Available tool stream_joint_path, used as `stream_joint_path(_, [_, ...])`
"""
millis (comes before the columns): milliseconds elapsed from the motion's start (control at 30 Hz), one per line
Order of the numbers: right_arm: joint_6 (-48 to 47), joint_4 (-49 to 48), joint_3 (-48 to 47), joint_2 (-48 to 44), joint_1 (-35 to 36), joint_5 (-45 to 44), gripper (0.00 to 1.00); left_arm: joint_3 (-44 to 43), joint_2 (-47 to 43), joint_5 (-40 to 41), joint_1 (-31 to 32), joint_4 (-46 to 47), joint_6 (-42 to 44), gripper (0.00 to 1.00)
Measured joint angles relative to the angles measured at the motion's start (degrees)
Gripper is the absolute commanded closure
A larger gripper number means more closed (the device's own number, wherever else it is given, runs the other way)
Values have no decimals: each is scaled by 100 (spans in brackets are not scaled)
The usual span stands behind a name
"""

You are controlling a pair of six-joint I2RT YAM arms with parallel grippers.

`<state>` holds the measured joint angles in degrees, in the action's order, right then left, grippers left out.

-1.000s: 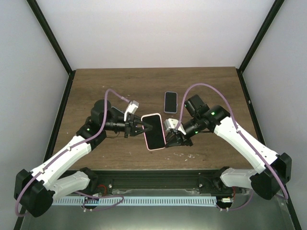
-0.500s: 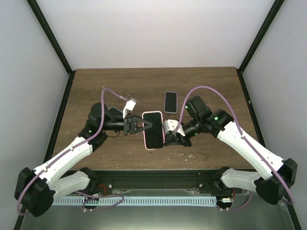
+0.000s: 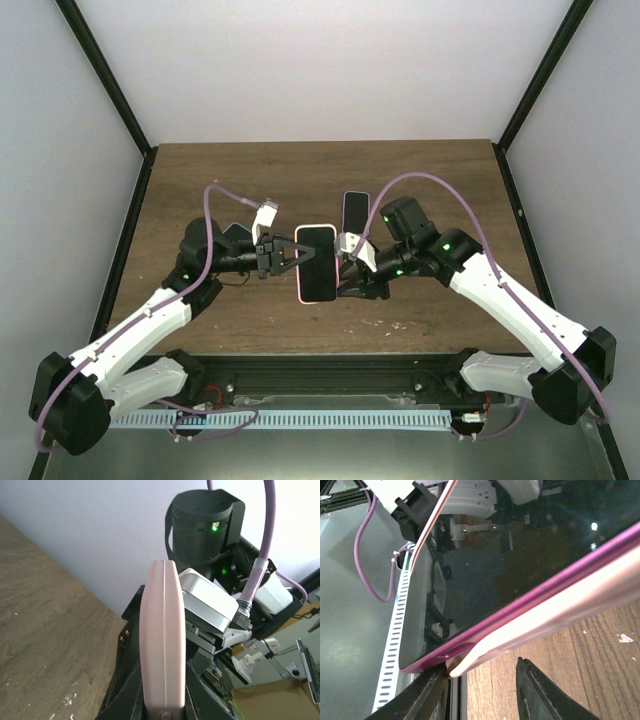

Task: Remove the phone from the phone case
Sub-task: Remove the phone case from the phone.

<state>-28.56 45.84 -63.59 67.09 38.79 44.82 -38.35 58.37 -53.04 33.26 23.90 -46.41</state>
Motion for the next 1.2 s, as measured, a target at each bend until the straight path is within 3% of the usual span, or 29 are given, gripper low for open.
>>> stream_joint_path(300, [1027,-310,0,9,-291,-28,54,79,111,310,28,415,24,100])
stream_joint_path(700, [2282,-968,0,131,-769,726,52,225,374,479,57,1384,55,100])
stream_joint_path(833, [2428,-1082,0,212,-876,1342,65,232,553,389,125,1797,7,100])
stream_joint_path(1000, [2614,-1268,31,234,-946,1928,98,201,811,417,173,2247,-17,100])
stream_joint_path(1100, [2702,-1432,164,199,-986,1989,99,131,927,525,181,2151,-9,98])
stream_joint_path(1200, [2885,-1644,437,125,-1047,1790,99,28,1067,634,181,1864,48,77])
